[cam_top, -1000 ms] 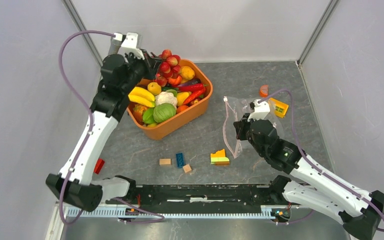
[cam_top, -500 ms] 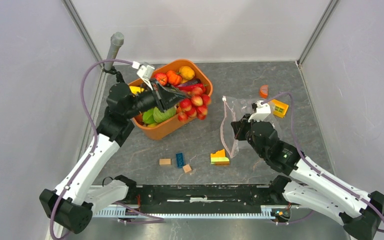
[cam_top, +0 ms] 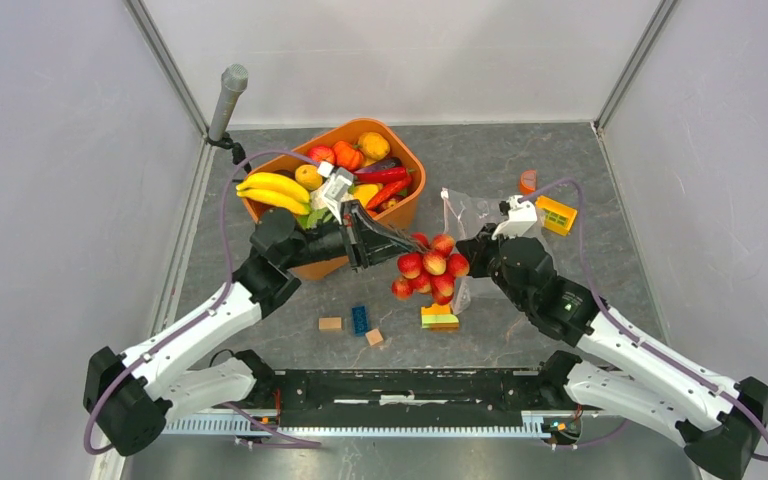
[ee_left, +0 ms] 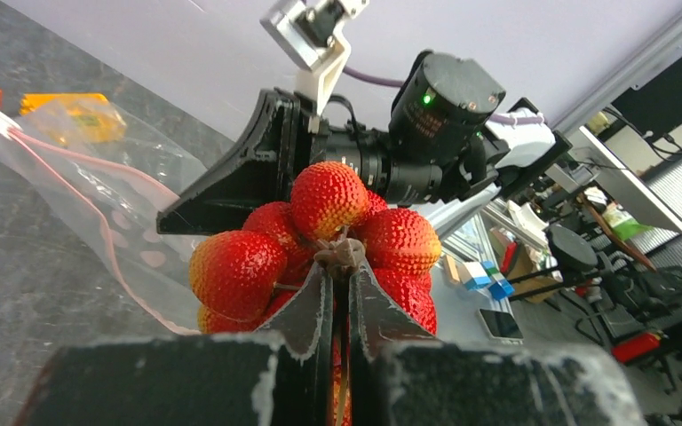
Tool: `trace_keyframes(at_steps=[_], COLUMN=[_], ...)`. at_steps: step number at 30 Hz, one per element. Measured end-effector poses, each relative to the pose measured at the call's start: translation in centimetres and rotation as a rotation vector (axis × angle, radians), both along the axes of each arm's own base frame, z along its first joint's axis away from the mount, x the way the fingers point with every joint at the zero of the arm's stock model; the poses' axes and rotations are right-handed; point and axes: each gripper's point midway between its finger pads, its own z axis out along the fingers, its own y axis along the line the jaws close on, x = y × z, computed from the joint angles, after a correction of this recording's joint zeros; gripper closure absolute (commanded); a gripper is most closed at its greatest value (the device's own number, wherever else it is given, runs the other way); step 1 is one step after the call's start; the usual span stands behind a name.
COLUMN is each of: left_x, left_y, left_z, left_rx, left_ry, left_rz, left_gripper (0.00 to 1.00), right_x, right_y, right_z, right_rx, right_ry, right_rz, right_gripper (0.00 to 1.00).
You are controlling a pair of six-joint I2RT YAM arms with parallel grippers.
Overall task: Place the food in the zip-top bag and seal the zipper
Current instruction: Place the fake fruit in the zipper food storage bag.
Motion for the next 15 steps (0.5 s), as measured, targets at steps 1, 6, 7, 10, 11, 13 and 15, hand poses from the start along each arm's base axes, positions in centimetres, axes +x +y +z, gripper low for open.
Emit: trace_keyframes(at_steps=[1, 6, 7, 10, 11, 13, 15], left_x=[-0.2, 0.1, 0.5, 1.4, 1.7, 2.2, 2.7], left_y=[-0.4, -1.7, -1.9, -2.0, -2.0, -1.8, -1.7], left_z=[-0.4, -1.7, -2.0, -2.9, -3.2, -3.4, -3.4], left_rx=[-0.002, -0.039, -0.048, -0.056, -0.057, -0.064, -0.071], left_ry=[0.004, 0.020, 0.025, 0.038, 0.043, 0.045, 0.046], left_rz=[-0.009, -0.008, 0.002, 0.043, 0.061, 0.093, 0.119], left_gripper=[0.98, 0.98, 0.98, 0.98, 0.98, 0.98, 0.98], right_x=[0.0, -0.3, -0.4, -0.7, -0.8, -1.0, -1.2], right_y=[0.2, 0.8, 0.9, 0.9, 1.0, 1.0, 1.1], right_z=[0.3, 1.2, 1.3, 1.7, 1.8, 2.2, 2.7], right_rx=[0.008, 0.042, 0.046, 0.066, 0.074, 0.092, 0.112], right_ry=[-0.001, 0.000, 0.000, 0.001, 0.000, -0.003, -0.007], right_rz=[0.007, 0.037, 0.041, 0.049, 0.053, 0.061, 0.070], right_gripper=[1.00, 1.00, 1.00, 1.00, 1.00, 1.00, 1.00])
